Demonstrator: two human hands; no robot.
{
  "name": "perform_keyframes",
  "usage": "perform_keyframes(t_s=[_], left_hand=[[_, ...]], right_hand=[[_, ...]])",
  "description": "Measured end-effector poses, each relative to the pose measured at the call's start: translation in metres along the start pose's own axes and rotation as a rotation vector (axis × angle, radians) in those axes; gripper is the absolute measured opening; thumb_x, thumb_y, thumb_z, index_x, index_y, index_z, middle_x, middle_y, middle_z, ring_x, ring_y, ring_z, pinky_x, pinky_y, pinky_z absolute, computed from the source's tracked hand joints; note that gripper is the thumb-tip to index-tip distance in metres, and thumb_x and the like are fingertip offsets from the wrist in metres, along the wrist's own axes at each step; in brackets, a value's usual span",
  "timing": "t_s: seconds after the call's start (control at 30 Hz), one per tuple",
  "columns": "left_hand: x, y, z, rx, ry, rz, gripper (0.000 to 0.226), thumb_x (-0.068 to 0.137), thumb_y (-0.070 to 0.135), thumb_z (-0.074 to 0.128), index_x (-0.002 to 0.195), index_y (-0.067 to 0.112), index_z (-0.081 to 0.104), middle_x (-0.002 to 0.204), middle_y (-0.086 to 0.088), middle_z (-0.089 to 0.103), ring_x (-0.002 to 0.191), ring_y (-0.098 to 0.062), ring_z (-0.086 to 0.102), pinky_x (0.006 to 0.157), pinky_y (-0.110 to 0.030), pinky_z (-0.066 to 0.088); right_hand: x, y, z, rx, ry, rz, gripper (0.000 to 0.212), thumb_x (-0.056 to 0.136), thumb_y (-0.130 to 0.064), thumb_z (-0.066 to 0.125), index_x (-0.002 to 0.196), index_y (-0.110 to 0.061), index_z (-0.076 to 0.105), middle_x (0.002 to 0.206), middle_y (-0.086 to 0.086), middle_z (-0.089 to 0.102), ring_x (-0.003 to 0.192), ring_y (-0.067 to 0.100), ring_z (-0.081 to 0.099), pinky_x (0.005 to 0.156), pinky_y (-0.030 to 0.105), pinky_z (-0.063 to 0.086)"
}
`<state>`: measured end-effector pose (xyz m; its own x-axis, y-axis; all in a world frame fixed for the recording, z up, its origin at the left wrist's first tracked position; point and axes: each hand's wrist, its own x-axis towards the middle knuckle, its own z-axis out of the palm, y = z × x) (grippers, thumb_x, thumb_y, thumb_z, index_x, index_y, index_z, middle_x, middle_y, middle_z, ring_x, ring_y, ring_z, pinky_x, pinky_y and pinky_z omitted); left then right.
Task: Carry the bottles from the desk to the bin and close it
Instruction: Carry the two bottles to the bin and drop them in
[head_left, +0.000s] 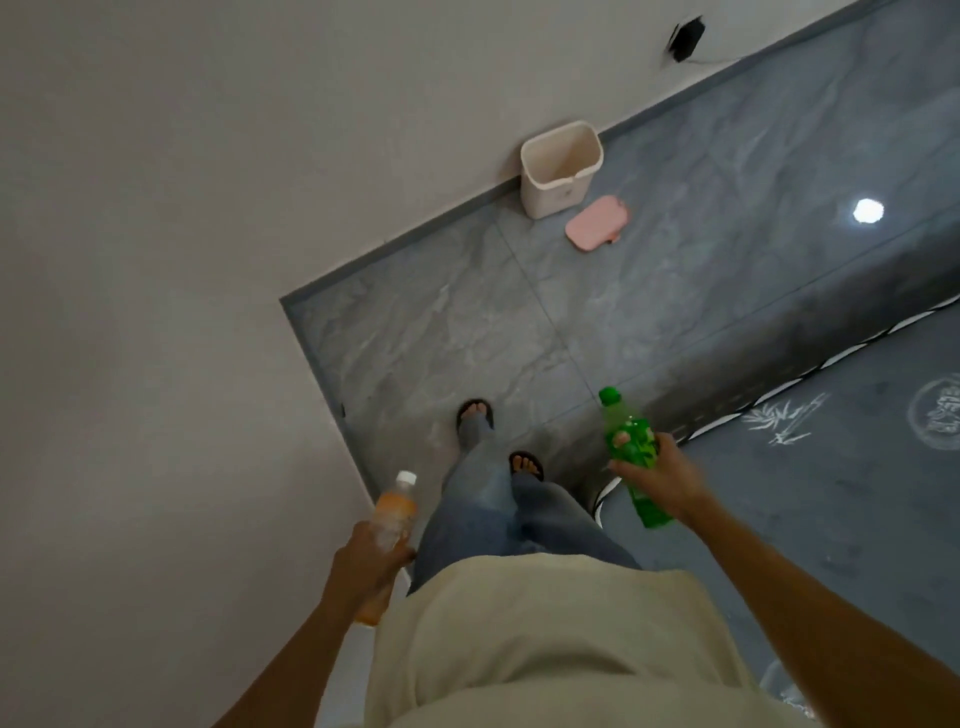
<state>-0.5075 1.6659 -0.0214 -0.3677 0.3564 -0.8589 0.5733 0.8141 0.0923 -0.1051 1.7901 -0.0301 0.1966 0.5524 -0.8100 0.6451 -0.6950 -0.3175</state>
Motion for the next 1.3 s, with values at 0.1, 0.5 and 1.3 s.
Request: perform_keyframes(t_s=[0.1, 0.5, 1.3], left_hand=[[0.025, 0.019, -0.027, 0.036, -0.043, -0.037, 0.065, 0.071, 0.048, 0.082, 0.122, 0.014, 0.061, 0.106, -0.010, 0.071, 0.091, -0.030, 0.070, 0.082, -0.040, 0.057], [0.121, 0.242, -0.160, 0.028, -0.049, 0.265, 0.068, 0.075, 0.039, 0.082, 0.134, 0.019, 0.054, 0.120, -0.009, 0.067, 0.101, -0.027, 0.064, 0.086, -0.039, 0.053], [0.158, 0.486, -0.160, 0.078, -0.032, 0.035, 0.078, 0.079, 0.041, 0.084, 0.140, 0.010, 0.047, 0.132, -0.014, 0.061, 0.115, -0.034, 0.063, 0.095, -0.042, 0.052]], right_hand=[[0.029, -0.049, -0.017, -0.020, 0.040, -0.026, 0.084, 0.072, -0.053, 0.082, 0.137, -0.013, 0.044, 0.122, 0.019, 0.065, 0.111, 0.040, 0.064, 0.089, 0.046, 0.053], [0.091, -0.126, -0.068, -0.029, 0.055, 0.129, 0.092, 0.070, -0.062, 0.079, 0.140, -0.014, 0.043, 0.124, 0.020, 0.065, 0.112, 0.041, 0.064, 0.088, 0.042, 0.052], [0.305, -0.252, -0.309, -0.061, -0.060, 0.046, 0.085, 0.074, -0.056, 0.079, 0.140, -0.016, 0.040, 0.106, 0.004, 0.058, 0.095, 0.025, 0.057, 0.087, 0.041, 0.049]])
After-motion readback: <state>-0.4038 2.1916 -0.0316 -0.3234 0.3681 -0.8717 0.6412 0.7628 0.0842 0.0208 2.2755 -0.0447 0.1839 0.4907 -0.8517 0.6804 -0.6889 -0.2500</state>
